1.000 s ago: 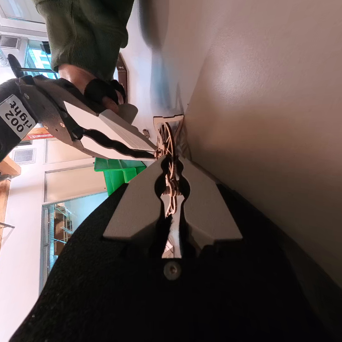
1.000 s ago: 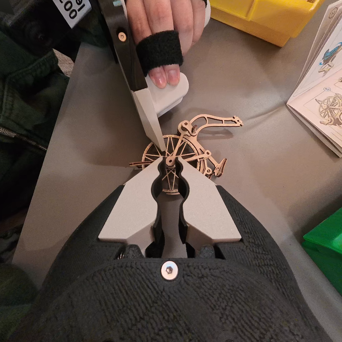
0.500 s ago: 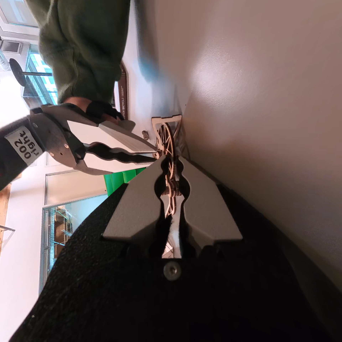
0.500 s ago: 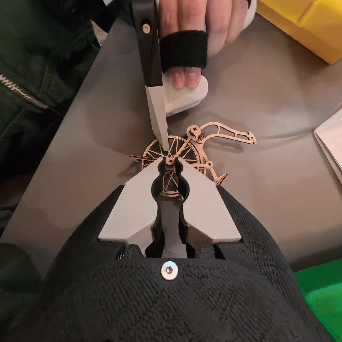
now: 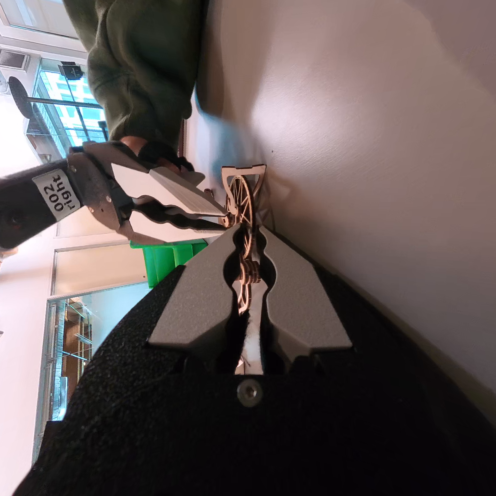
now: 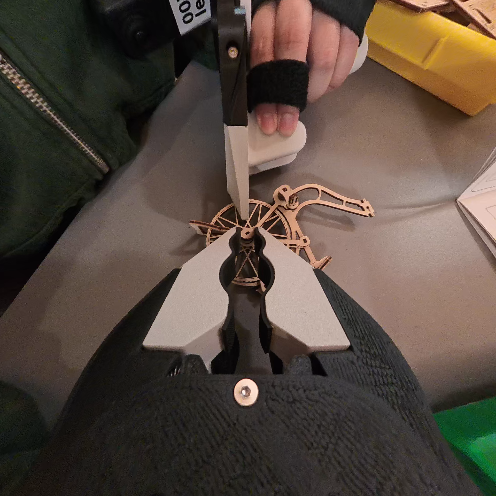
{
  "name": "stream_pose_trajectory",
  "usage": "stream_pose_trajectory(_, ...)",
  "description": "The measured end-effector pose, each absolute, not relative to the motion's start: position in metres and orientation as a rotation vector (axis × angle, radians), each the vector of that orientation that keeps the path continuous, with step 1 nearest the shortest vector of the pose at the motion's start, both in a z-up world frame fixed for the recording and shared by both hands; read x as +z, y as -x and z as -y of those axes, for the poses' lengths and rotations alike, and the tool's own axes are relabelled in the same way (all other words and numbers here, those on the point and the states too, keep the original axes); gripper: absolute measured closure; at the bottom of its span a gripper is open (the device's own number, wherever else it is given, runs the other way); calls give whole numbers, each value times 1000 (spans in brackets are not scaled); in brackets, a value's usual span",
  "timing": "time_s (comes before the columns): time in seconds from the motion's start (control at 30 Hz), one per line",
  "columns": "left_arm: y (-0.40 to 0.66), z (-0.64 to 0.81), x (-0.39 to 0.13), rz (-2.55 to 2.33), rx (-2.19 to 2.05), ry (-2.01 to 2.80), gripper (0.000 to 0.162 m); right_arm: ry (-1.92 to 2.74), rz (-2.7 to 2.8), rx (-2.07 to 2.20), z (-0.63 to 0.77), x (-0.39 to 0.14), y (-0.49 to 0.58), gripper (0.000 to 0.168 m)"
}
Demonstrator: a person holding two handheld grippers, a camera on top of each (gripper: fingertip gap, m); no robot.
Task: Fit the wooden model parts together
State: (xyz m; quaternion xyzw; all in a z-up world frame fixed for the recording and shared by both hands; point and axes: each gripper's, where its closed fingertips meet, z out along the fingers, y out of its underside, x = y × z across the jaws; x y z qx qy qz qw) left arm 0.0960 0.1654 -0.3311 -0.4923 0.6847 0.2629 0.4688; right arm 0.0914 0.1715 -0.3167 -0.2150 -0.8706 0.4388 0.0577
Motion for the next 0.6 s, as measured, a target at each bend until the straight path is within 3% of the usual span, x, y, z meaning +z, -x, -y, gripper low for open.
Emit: stream_pose_trajectory(0.6,-96,-165,-332,-1665,623,1220,157,726,2485,1429,-173,-315,-92,160)
